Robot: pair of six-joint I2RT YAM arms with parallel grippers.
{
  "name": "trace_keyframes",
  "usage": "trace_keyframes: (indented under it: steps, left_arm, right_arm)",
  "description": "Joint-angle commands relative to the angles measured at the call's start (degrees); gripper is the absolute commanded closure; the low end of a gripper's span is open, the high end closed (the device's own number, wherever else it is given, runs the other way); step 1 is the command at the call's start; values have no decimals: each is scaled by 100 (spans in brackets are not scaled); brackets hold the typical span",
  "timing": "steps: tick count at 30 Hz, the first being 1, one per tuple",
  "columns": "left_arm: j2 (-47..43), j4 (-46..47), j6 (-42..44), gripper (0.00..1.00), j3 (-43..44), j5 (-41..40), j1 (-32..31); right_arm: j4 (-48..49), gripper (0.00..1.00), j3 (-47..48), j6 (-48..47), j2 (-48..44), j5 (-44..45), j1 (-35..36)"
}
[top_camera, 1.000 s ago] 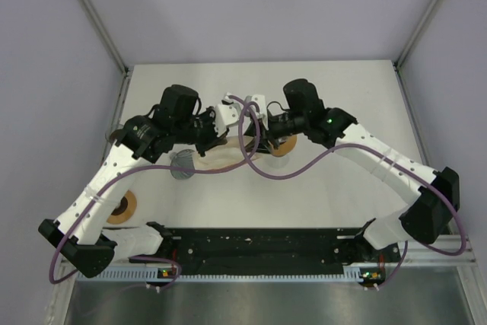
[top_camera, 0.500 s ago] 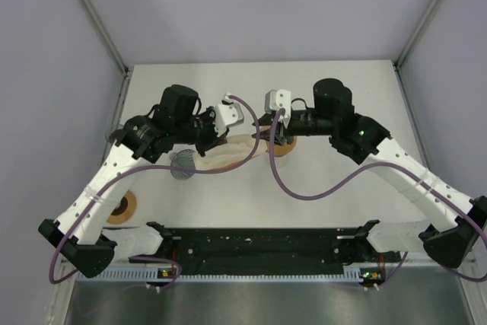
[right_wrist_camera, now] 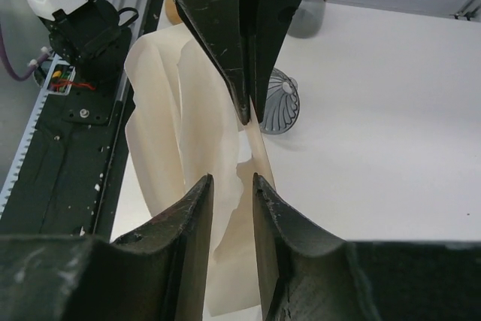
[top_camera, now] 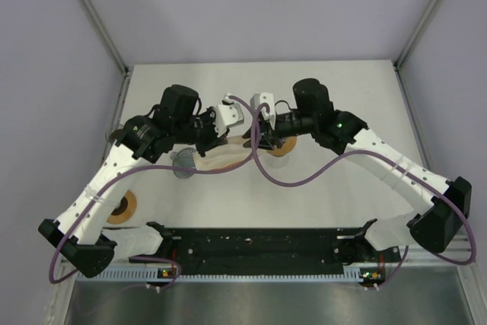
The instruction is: Place the coffee filter in the dripper
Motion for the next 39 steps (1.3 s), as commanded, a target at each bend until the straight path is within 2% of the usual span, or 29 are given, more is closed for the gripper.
trace_keyframes:
  steps: [1,11,21,24,26,28,39]
  left_arm:
    - [-22,167,-47,100,179,138,-33]
    - [-40,115,6,100,170,279,-24]
    - [-22,149,-12,100,188,261,-24]
    - [4,158,-29,100,188,252,-33]
    - [13,158,-38,100,170,235,-24]
    - [4,158,-21,100,161,243,-33]
    - [-22,264,15,100,-14,-11,-42]
  right_arm:
    - [183,73,65,40,103,-170,53]
    - [140,70,153,-3,288,278,44]
    - [113,70,206,49,473,-91,53]
    - [113,75,197,49,473,-170,53]
    - [113,91,206,58,455,-196,53]
    - [105,100,206,67,429,-170,53]
    - [43,100,136,-4,-265,497,53]
